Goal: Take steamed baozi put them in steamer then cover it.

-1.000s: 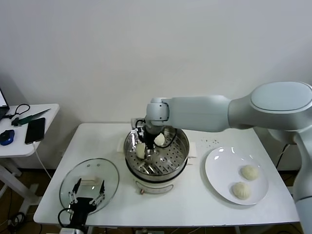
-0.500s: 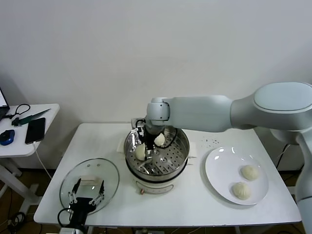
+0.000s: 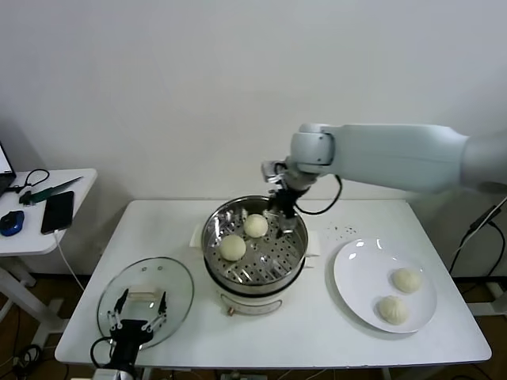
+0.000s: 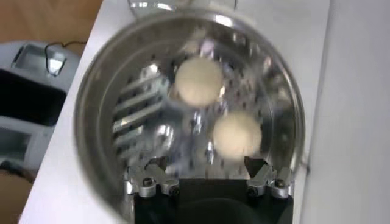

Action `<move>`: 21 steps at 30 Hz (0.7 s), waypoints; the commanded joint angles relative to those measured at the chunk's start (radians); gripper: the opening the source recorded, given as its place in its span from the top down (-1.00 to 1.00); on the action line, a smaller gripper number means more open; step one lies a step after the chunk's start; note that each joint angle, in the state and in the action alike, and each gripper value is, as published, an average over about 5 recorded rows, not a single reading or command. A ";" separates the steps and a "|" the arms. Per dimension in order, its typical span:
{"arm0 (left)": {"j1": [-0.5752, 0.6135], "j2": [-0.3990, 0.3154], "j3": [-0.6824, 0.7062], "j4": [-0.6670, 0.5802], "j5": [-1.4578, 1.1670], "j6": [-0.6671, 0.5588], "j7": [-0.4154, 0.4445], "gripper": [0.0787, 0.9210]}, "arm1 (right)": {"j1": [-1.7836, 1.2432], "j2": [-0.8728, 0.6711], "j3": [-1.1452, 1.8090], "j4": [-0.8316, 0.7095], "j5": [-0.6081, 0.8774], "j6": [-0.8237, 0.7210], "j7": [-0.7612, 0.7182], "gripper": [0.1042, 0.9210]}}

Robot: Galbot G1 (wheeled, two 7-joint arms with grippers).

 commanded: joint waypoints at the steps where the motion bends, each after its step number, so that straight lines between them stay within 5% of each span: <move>1: -0.003 0.001 -0.002 0.000 -0.009 0.007 -0.002 -0.77 | 0.055 -0.323 -0.043 0.151 -0.162 0.049 -0.069 -0.76; 10: 0.002 -0.001 -0.006 0.001 -0.004 0.014 -0.010 -0.77 | -0.227 -0.538 0.097 0.161 -0.454 0.073 -0.086 -0.76; 21: 0.007 -0.016 -0.014 0.005 0.016 0.016 -0.010 -0.77 | -0.626 -0.610 0.344 0.090 -0.632 0.106 -0.099 -0.76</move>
